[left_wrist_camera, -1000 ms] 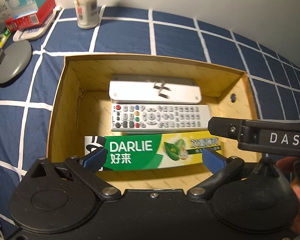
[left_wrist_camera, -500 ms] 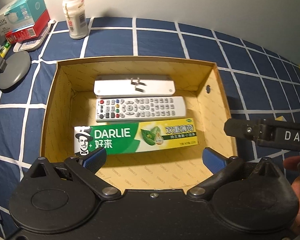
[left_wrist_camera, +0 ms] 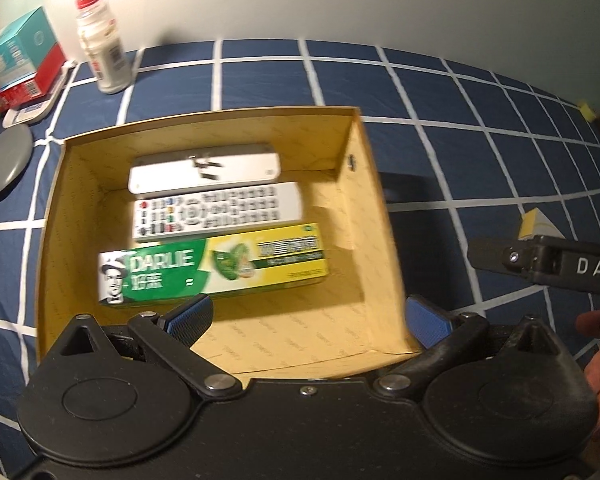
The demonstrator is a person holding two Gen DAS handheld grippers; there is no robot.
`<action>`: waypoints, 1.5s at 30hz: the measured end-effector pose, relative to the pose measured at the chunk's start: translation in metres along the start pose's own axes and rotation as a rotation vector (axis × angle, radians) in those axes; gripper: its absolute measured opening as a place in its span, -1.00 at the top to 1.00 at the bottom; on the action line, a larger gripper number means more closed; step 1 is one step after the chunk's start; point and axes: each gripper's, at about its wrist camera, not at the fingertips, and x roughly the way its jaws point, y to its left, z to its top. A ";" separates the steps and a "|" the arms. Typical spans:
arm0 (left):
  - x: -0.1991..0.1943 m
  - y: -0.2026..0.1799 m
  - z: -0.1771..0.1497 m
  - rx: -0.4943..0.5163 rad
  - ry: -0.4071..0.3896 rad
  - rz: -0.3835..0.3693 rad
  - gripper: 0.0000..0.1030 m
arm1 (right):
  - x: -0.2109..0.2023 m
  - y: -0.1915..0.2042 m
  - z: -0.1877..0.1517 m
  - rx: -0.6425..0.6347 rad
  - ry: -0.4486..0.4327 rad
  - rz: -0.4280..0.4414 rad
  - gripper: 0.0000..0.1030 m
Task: Organize objects
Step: 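Move the empty right gripper toward the small white box with yellow lines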
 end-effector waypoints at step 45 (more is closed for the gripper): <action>0.158 -0.278 0.065 0.510 0.216 -0.199 -1.00 | 0.020 -0.281 0.049 0.489 -0.024 -0.144 -1.00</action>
